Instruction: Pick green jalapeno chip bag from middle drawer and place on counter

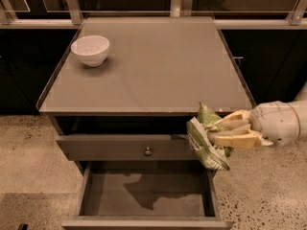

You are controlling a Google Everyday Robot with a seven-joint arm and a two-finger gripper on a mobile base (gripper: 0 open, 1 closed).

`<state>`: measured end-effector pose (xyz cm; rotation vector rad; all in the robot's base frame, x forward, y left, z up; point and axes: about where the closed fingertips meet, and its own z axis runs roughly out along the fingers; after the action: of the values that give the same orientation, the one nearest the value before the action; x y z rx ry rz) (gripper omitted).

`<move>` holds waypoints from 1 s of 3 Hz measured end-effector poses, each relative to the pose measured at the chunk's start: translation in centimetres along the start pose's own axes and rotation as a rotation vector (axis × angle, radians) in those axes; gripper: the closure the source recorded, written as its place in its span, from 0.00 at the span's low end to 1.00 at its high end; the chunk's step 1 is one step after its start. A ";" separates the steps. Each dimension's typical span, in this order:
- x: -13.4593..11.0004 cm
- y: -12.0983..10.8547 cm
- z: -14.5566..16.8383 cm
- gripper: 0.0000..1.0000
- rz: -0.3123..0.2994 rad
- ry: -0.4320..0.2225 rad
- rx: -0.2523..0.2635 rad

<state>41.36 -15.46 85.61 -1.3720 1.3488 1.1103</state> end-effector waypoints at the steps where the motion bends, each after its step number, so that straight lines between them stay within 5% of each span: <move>1: -0.1 0.0 -0.1 1.00 -0.003 -0.001 -0.001; 3: -3.1 -3.8 -2.0 1.00 -0.039 -0.019 -0.015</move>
Offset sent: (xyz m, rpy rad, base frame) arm 0.0229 -0.0089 0.0331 0.0054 -0.0459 0.0620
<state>45.17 -16.76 89.09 -1.3903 1.2972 1.1070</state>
